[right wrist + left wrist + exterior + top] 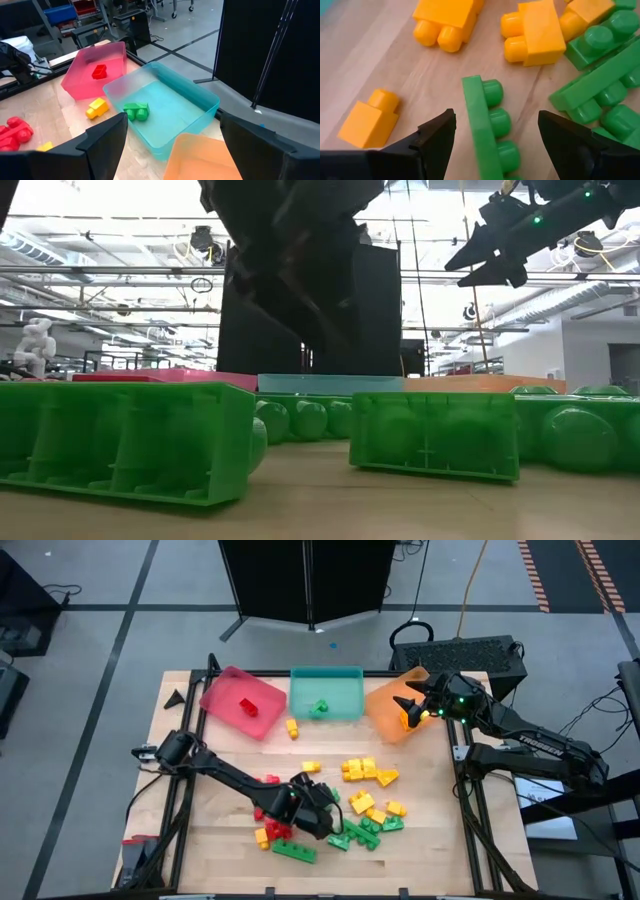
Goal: Sort blocks
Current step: Put the green game piece into the blue bin
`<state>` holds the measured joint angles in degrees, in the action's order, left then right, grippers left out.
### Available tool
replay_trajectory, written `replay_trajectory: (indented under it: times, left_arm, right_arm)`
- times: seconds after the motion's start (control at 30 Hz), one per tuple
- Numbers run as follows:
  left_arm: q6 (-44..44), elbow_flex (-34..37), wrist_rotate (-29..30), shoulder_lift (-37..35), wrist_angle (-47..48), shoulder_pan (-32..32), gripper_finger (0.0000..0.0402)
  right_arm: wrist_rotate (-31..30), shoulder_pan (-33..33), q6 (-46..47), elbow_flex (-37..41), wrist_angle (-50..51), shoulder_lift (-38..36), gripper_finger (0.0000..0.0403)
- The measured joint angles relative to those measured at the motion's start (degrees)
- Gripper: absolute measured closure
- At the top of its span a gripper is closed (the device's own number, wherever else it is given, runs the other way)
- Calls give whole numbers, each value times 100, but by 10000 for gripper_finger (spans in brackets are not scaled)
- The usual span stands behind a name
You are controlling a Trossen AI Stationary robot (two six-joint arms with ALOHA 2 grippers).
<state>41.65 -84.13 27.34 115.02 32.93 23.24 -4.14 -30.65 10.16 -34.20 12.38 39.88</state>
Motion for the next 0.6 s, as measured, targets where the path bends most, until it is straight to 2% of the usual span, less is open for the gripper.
replay_trajectory:
  times: [0.33, 0.6]
  left_arm:
    - [5, 10, -221, 390, -168, -10, 116]
    - [459, 9, -342, 786, -76, -12, 128]
  right_arm:
    - [0, 2, -58, 2, 1, 0, 88]
    - [0, 0, -69, 4, 114, 0, 88]
